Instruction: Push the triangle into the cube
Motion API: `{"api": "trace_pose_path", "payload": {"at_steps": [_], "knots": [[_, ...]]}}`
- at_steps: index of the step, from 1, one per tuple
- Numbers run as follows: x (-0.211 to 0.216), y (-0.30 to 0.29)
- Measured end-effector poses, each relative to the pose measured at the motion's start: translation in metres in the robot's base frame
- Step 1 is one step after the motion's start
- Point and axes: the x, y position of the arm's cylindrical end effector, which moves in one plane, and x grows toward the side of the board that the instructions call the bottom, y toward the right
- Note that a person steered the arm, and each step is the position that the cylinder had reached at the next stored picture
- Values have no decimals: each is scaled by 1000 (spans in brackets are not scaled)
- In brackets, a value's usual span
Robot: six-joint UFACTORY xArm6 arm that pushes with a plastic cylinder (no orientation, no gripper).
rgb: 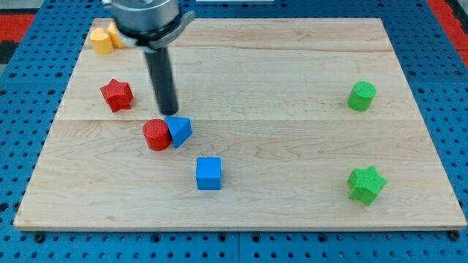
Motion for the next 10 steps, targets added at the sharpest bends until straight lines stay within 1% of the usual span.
{"api": "trace_pose_path", "payload": {"at_steps": [1, 2, 3, 4, 5, 6, 10], "knots": [[45, -1], [37, -1], [1, -2], [43, 13], [68, 23], [75, 47], [70, 47]]}}
